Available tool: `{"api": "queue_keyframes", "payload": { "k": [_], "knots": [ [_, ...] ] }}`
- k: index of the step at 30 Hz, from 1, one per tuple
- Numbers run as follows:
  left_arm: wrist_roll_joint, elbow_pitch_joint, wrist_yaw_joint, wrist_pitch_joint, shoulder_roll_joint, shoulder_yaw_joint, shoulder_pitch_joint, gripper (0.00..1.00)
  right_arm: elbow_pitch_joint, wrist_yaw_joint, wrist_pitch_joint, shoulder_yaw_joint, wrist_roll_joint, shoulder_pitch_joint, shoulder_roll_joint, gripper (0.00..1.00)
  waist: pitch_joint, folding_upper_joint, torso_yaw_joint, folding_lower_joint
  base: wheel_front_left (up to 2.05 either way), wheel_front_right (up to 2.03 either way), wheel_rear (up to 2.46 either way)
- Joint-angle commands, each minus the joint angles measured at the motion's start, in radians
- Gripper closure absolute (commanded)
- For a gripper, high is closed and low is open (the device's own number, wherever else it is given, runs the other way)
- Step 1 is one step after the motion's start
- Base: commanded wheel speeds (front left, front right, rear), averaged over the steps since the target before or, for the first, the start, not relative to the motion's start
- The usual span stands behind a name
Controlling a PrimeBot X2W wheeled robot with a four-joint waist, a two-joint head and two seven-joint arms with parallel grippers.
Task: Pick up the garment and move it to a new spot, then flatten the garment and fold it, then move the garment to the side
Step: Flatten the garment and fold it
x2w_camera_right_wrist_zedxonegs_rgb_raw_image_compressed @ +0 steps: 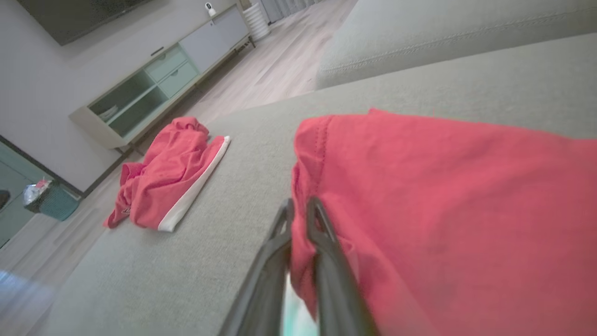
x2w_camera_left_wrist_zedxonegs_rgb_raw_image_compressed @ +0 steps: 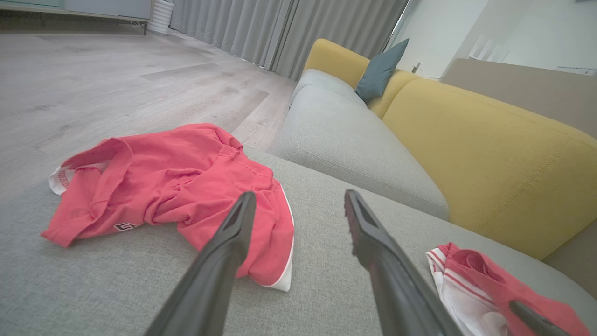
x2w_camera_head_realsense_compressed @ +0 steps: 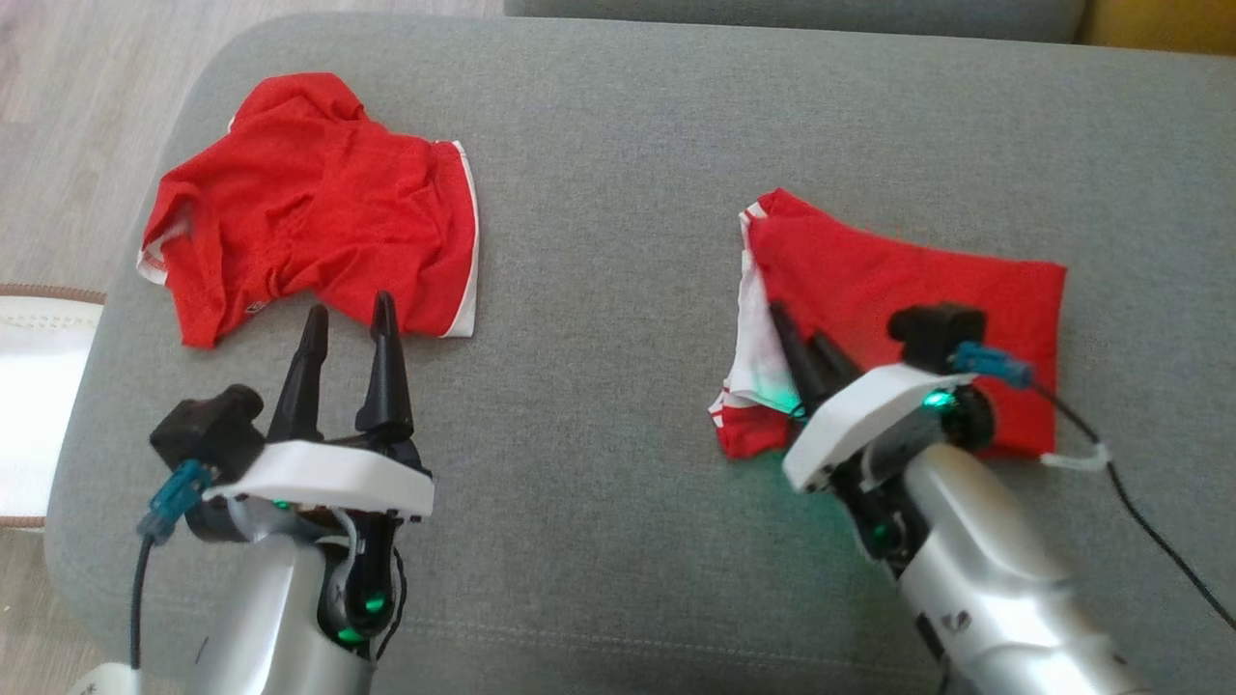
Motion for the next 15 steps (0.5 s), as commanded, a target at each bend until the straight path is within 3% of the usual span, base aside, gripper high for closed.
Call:
{"api": "queue_keyframes", "payload": {
  "k": [1, 7, 15],
  "knots": [
    [-0.009, -0.028, 0.007, -0.006, 0.011, 0.030, -0.025, 0.00, -0.034, 0.007, -0.015, 0.071, 0.036, -0.030, 0.009, 0.00, 0.000, 0.0000, -0.002, 0.0000, 0.00, 0.00, 0.00],
    [-0.011, -0.023, 0.009, -0.006, 0.011, 0.033, -0.020, 0.00, -0.067, 0.007, -0.024, 0.183, 0.137, -0.042, 0.009, 0.00, -0.009, 0.0000, -0.016, 0.0000, 0.00, 0.00, 0.00],
    [-0.014, -0.028, 0.012, -0.006, 0.011, 0.039, -0.015, 0.00, -0.020, 0.007, -0.103, 0.129, 0.102, -0.124, 0.009, 0.00, -0.026, 0.0000, -0.052, 0.0000, 0.00, 0.00, 0.00]
  ]
}}
